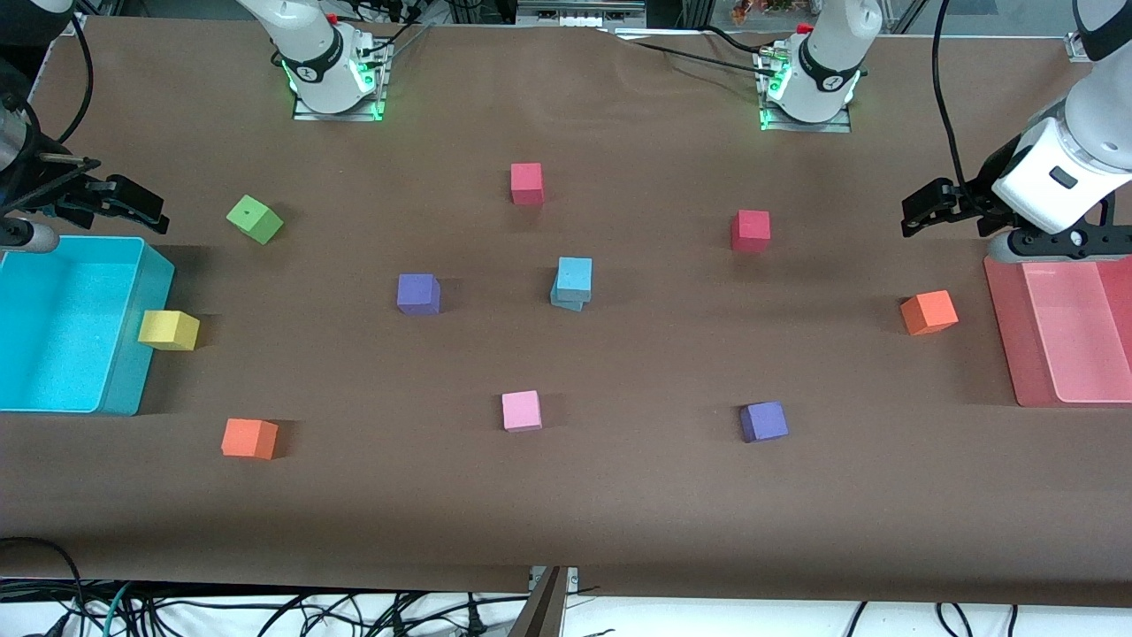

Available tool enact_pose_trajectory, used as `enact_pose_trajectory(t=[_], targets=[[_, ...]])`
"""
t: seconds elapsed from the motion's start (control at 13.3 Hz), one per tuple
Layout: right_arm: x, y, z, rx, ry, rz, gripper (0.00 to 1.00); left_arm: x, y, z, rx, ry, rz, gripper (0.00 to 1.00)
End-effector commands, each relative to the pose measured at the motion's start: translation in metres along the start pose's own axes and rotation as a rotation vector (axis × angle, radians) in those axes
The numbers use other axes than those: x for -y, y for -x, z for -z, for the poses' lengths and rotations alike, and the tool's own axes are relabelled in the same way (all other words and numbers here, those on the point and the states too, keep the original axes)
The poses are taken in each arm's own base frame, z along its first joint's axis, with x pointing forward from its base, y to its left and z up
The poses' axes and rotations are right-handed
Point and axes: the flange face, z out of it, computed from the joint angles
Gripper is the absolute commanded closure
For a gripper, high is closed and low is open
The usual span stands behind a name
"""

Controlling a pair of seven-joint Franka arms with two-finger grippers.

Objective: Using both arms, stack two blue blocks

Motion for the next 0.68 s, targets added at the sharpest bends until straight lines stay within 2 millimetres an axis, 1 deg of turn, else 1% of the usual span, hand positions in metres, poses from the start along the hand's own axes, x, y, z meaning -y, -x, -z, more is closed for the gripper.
enact_pose_trajectory(t=[0.0,0.15,0.3,0.38,0.6], targets=[[-0.001,0.001,0.002,0.000,0.010,0.012,0.00,0.001,-0.002,0.005,-0.004,-0.001,-0.021,0.00],[0.000,0.001,0.001,-0.001,0.006,0.010,0.00,0.004,-0.003,0.005,-0.004,-0.001,-0.076,0.00],[0.000,0.002,0.000,0.008,0.003,0.001,0.00,0.007,-0.003,0.006,-0.007,0.003,-0.070,0.00],[-0.002,0.001,0.000,0.008,0.001,-0.001,0.00,0.011,-0.003,0.012,-0.018,0.003,-0.063,0.00],[0.000,0.001,-0.002,0.016,-0.001,0.001,0.00,0.012,-0.004,0.014,-0.024,0.003,-0.062,0.00]])
